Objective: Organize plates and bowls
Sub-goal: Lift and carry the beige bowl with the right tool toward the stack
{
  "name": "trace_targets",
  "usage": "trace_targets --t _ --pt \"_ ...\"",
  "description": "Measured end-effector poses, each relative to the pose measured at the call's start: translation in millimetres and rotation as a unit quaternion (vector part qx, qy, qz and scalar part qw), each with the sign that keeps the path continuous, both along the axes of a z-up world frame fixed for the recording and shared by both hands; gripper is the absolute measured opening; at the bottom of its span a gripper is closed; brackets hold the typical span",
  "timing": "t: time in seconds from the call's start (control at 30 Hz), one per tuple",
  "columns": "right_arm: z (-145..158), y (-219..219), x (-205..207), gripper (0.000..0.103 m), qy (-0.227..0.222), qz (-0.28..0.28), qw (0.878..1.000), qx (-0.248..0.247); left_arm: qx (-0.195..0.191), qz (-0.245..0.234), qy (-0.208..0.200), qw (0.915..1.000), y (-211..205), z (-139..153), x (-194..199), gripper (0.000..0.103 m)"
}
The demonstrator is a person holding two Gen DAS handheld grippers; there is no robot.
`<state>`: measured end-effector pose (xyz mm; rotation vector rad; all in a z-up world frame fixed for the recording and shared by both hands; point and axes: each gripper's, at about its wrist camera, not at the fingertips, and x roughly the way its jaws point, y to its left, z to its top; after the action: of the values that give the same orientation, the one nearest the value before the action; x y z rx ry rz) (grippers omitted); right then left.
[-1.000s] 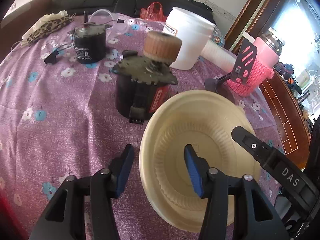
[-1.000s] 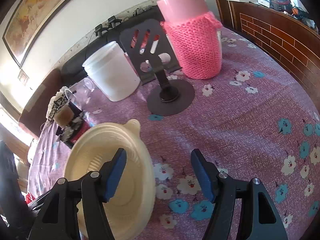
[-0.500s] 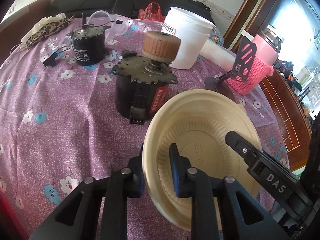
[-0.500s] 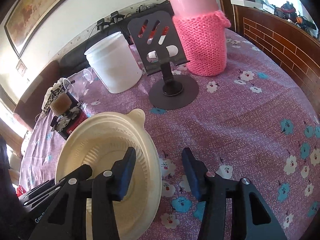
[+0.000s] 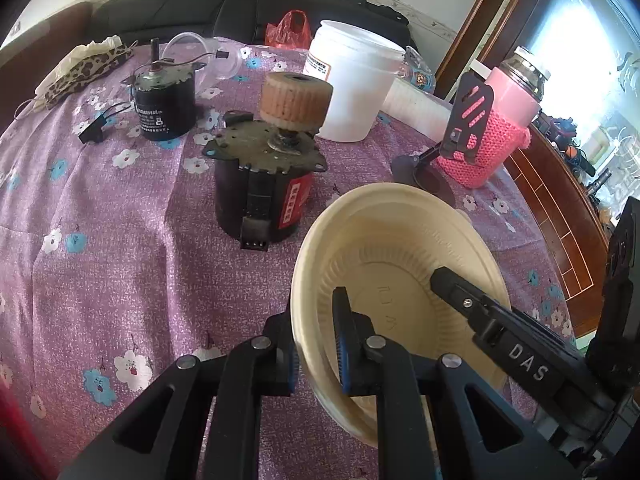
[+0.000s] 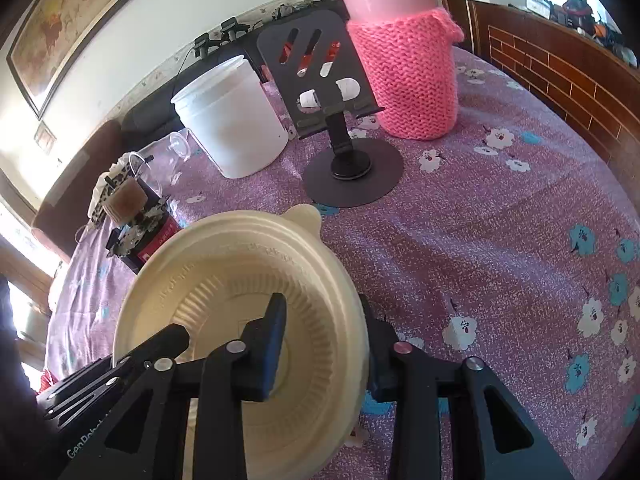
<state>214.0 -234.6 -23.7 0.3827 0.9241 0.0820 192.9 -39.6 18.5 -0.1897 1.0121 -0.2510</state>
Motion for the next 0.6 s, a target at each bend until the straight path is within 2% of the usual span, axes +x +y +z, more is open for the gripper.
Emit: trace_targets --t 0.1,0.17,0.23,0.3,0.37,0.43,0.6 --pt "2.9 -4.8 -1.0 0.020 -0.005 -0.001 1.000 0.010 0.002 0.003 0.000 1.0000 0.8 -0.4 0.6 0.014" --pt "8.0 -9.5 -1.5 0.018 -0.015 0.000 1.000 0.013 0.000 0.001 0.002 1.0000 1.2 -1.2 1.5 0.013" --pt "14.8 -15.0 -4.1 0.025 -0.029 -0.002 1.000 0.012 -0.005 -0.006 0.008 0.9999 -0.9 -3.7 1.8 0.013" --pt "21.2 -23.2 -8.8 0.040 -0.042 -0.018 0.999 0.017 0.001 -0.006 0.007 1.0000 -2.0 -4.9 1.7 0.013" --pt "24.3 -32.0 -10.7 0.041 -0.052 -0.019 0.997 0.047 0.001 -0.004 0.008 1.0000 -0.7 -5.2 2.6 0.013" --pt "20.8 -45.1 -9.4 0.041 -0.044 -0.031 0.995 0.081 -0.001 -0.001 0.010 0.9999 0.6 -5.7 3.8 0.013" --pt "17.2 -43.8 -5.4 0.042 -0.031 -0.029 0.996 0.075 -0.002 -0.003 0.010 0.9999 0.0 -6.3 4.7 0.013"
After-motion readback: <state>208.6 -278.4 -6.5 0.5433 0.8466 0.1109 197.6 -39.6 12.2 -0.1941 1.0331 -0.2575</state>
